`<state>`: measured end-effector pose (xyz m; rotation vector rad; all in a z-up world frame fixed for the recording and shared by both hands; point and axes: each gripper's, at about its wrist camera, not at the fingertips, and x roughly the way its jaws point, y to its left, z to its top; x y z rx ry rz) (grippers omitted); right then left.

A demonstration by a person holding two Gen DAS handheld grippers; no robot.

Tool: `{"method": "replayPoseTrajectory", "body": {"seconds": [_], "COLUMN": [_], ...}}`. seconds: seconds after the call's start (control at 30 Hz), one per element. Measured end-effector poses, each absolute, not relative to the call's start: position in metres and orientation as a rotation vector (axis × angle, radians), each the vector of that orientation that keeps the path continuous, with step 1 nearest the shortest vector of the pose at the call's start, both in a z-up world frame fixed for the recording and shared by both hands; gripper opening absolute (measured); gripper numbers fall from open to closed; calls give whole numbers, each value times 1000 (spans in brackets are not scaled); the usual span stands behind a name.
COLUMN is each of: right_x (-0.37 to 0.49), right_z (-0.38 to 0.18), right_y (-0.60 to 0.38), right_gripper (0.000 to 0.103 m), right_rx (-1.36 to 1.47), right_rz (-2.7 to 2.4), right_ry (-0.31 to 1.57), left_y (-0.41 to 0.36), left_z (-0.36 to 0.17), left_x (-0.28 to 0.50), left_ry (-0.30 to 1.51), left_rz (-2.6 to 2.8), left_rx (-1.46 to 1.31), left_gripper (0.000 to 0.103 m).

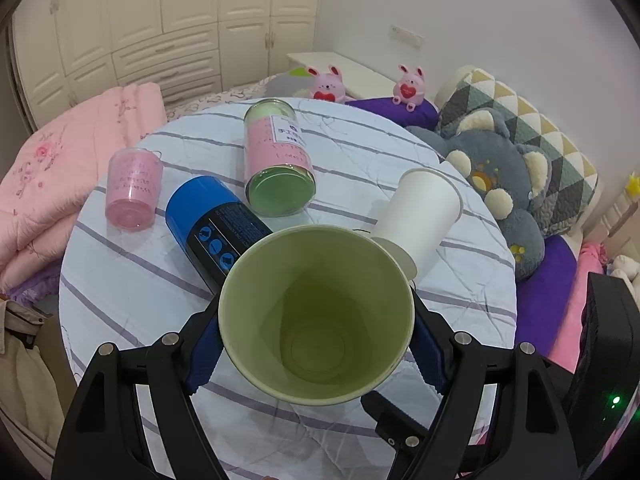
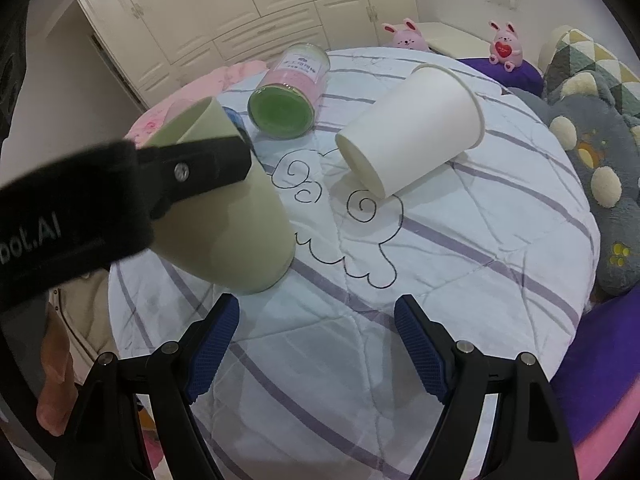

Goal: Flip cup upright
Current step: 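Lower the pale green cup upright onto the tablecloth with the right gripper, then open the right gripper and pull it back from the cup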

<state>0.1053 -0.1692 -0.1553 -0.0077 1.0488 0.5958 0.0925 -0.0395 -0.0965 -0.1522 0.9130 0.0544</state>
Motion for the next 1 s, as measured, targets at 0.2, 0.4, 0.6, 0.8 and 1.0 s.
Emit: {"method": "replayPoseTrajectory", "body": {"seconds": [0.2,0.4,0.6,0.8,1.0], "right_x": [104,100,94,83,68], "right_z": [-148,-137,-123,-107,-96], "right_y": [-168,-167,-164,-161,-161], "right_gripper": [81,81,81,81,81], "right_rx": [-22,-38,-57,-77,-97], "right_rz": [584,571,548,546,525], "right_ry": [1032,1011,975,955,939], "left_y": [-37,-31,-24,-14,-1], "left_z": [-87,-79,-71,-56,-46], "left_x": [85,74,61,39,18], "left_ry": [892,865,849,806,775], "left_rz": [45,19,18,13,1], "left_rx": [-146,-169,-183,-178,-181], "left_gripper": [93,97,98,100,102]}}
